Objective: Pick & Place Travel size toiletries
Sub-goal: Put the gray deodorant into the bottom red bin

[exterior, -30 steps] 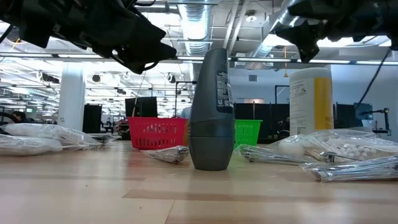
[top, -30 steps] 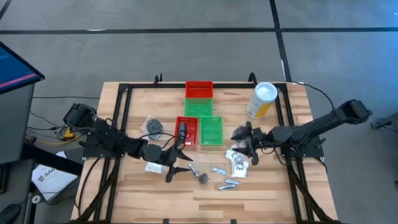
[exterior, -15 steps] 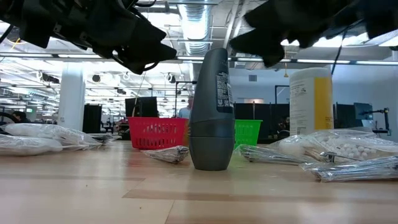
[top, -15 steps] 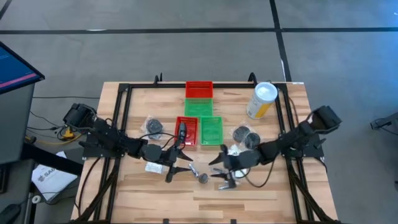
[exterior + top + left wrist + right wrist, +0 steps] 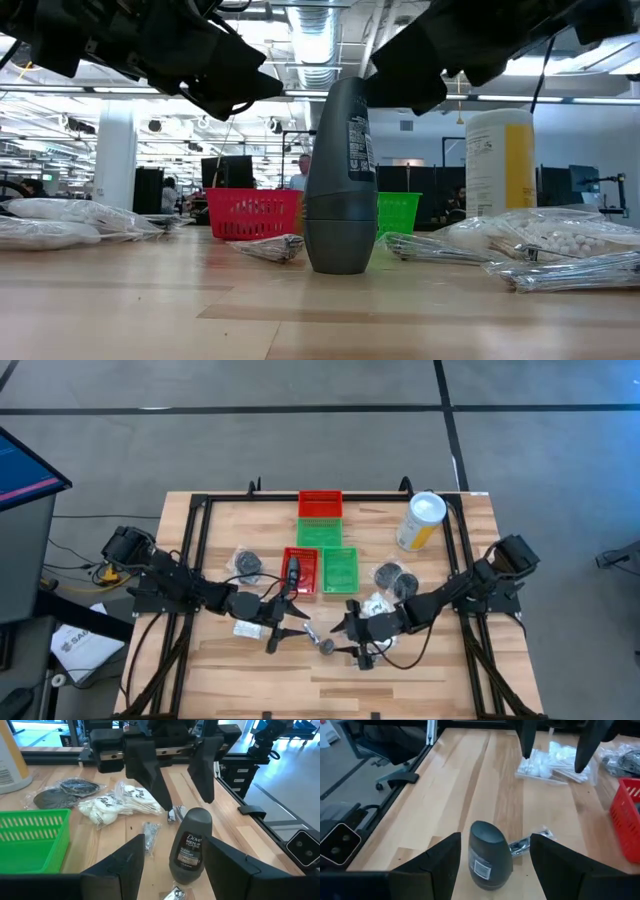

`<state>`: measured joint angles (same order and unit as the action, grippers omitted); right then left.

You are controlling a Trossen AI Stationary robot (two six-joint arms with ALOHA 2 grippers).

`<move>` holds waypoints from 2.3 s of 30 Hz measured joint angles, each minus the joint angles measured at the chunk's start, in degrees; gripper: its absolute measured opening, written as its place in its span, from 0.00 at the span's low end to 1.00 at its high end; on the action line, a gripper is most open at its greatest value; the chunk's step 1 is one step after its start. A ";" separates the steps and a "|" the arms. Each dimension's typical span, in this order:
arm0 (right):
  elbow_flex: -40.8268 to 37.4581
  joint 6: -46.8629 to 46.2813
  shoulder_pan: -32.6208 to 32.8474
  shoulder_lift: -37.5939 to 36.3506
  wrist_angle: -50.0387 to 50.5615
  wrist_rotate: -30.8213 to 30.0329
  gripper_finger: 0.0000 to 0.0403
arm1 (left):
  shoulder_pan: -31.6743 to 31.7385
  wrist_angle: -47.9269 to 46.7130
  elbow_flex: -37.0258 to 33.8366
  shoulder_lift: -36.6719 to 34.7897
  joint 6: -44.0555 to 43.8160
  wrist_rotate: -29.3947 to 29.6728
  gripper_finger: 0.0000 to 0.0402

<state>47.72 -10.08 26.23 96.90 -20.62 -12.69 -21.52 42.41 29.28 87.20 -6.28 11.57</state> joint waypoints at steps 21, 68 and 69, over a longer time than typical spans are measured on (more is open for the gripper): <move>5.43 -0.46 -2.09 13.97 -7.05 5.54 0.56 | 0.00 0.05 -0.04 -0.04 0.00 -0.07 0.46; 7.64 4.15 -7.25 -0.60 5.16 12.58 0.26 | 0.00 0.04 -0.09 -0.04 -0.02 -0.05 0.46; 7.65 4.34 -7.52 -1.57 5.31 12.49 0.25 | 0.00 0.07 -0.09 -0.04 -0.02 -0.01 0.46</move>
<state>55.37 -5.74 18.71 95.33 -15.31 -0.19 -21.52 42.48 29.19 87.15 -6.30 11.56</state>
